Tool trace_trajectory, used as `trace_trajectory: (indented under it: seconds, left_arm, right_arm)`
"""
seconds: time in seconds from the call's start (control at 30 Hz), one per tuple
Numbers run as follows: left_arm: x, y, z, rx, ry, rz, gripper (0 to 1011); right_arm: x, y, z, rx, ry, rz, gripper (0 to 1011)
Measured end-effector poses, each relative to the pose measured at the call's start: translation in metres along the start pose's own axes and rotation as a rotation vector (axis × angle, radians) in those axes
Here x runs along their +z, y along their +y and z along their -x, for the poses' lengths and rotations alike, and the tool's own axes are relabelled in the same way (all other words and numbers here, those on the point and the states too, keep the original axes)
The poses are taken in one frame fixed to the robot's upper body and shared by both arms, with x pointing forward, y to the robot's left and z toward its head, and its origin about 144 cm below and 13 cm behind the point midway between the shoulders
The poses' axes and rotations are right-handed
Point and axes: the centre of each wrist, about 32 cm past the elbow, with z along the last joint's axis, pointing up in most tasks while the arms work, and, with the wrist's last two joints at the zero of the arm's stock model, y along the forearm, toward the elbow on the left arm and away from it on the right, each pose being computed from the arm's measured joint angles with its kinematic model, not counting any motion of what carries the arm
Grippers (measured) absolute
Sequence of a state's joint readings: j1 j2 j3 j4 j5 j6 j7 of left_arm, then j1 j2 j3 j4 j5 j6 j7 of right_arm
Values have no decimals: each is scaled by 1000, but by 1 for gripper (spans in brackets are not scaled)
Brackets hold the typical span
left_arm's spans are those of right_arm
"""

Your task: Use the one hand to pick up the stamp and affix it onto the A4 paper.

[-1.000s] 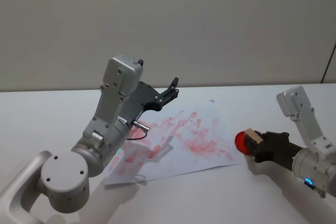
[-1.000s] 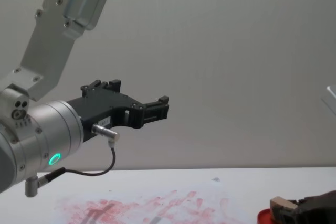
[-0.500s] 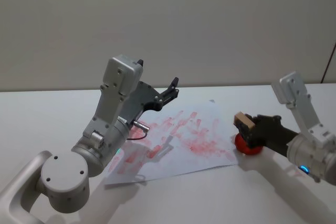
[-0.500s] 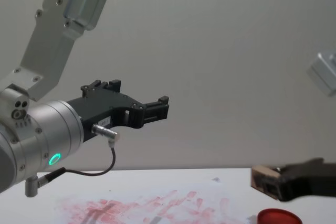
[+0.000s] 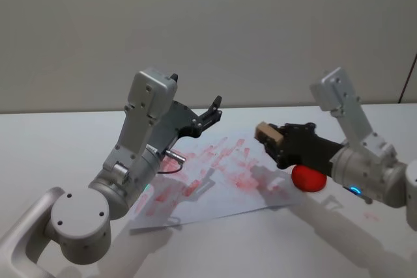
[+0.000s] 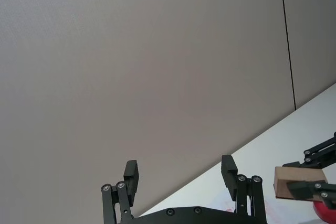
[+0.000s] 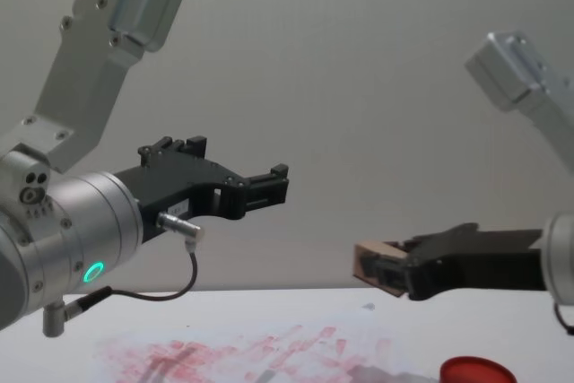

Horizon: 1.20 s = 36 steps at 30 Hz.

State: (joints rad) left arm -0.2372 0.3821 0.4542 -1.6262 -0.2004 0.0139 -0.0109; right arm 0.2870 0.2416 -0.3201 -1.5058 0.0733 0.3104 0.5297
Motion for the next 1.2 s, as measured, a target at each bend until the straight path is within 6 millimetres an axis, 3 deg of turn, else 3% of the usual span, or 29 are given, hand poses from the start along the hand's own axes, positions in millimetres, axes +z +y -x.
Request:
trace_trajectory:
  seconds: [1.2]
  left_arm:
    - [0, 0, 0, 0, 0, 0, 1001]
  right_arm:
    - [-25, 46, 8, 152, 87, 168, 219]
